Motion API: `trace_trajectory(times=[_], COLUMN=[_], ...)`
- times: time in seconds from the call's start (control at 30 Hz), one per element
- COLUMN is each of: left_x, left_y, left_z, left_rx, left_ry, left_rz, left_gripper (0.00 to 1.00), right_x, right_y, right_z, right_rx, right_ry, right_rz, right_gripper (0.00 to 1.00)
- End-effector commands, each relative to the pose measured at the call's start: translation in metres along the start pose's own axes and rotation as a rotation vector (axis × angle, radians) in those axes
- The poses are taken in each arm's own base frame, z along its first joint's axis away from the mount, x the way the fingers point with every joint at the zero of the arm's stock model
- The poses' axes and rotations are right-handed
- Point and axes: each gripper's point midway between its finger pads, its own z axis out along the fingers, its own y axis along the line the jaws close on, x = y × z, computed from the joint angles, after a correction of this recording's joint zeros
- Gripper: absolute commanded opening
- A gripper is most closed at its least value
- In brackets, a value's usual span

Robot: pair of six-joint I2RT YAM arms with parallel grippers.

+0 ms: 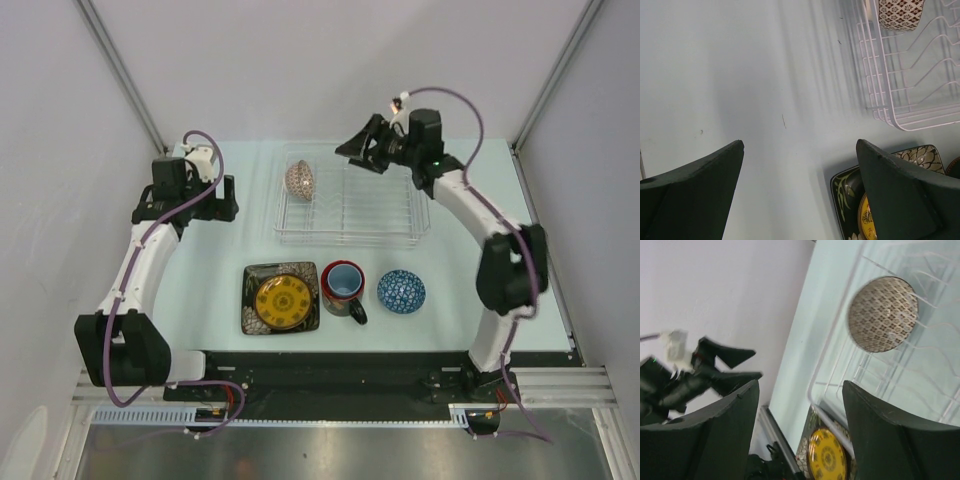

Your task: Load the mixed dishes into the dish rack

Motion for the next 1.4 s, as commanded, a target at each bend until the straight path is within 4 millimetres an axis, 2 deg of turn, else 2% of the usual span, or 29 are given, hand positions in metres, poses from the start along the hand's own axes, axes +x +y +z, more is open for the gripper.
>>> trace_trajectory(times=[0.0,0.03,0.07,0.1,0.13,0.17,0.2,0.23,0.27,0.3,0.33,0.43,0.57,0.6,0.7,0.77,1.07,1.37], left_x=[-0.012,-0.011,-0.010,-0.009,-0.009,-0.011,-0.009,-0.016,-0.017,-0.019,-0.024,-0.029,-0.030,-0.030,-0.027,-0.028,-0.032,-0.028], left_y=[-0.002,-0.001,-0.003,-0.004,-0.004,-0.005,-0.005,-0.006,-0.007,-0.007,-0.010,-0.012,-0.012,-0.011,-0.009,-0.009,-0.008,-0.006], left_z=[-0.008,-0.008,-0.006,-0.004,-0.002,0.001,0.007,0.009,0.011,0.014,0.016,0.016,0.011,0.010,0.008,0.007,0.005,0.005], left_rx=[0.010,0.009,0.018,0.022,0.029,0.035,0.041,0.050,0.056,0.058,0.076,0.081,0.069,0.065,0.051,0.049,0.047,0.033], left_ry=[-0.056,-0.057,-0.056,-0.053,-0.052,-0.059,-0.044,-0.052,-0.048,-0.044,-0.045,-0.049,-0.055,-0.057,-0.050,-0.050,-0.057,-0.051], left_rz=[0.016,0.014,0.015,0.010,0.009,-0.001,-0.009,-0.012,-0.028,-0.038,-0.043,-0.054,-0.045,-0.040,-0.028,-0.023,-0.022,-0.013], left_gripper=[1.00,1.00,1.00,1.00,1.00,1.00,1.00,1.00,1.00,1.00,0.99,0.99,1.00,1.00,1.00,1.00,1.00,1.00], right_x=[0.051,0.060,0.073,0.099,0.101,0.121,0.144,0.164,0.175,0.189,0.199,0.219,0.239,0.244,0.254,0.259,0.280,0.278], right_y=[0.062,0.055,0.036,0.037,0.025,0.024,0.018,0.011,0.009,0.011,0.005,-0.004,-0.023,-0.033,-0.045,-0.055,-0.078,-0.100], right_z=[-0.071,-0.082,-0.111,-0.118,-0.136,-0.161,-0.172,-0.190,-0.204,-0.212,-0.228,-0.249,-0.259,-0.263,-0.260,-0.257,-0.223,-0.204], right_rx=[0.202,0.284,0.463,0.513,0.639,0.703,0.760,0.809,0.832,0.865,0.915,0.982,1.042,1.068,1.067,1.071,1.017,1.012], right_ry=[0.047,0.062,0.070,0.121,0.097,0.138,0.169,0.229,0.246,0.249,0.295,0.345,0.423,0.445,0.467,0.473,0.525,0.556], right_rz=[-0.359,-0.436,-0.457,-0.506,-0.533,-0.548,-0.561,-0.567,-0.575,-0.598,-0.612,-0.656,-0.735,-0.753,-0.768,-0.770,-0.724,-0.692], right_gripper=[0.73,0.72,0.72,0.72,0.73,0.73,0.71,0.70,0.68,0.68,0.68,0.68,0.68,0.68,0.68,0.67,0.66,0.62])
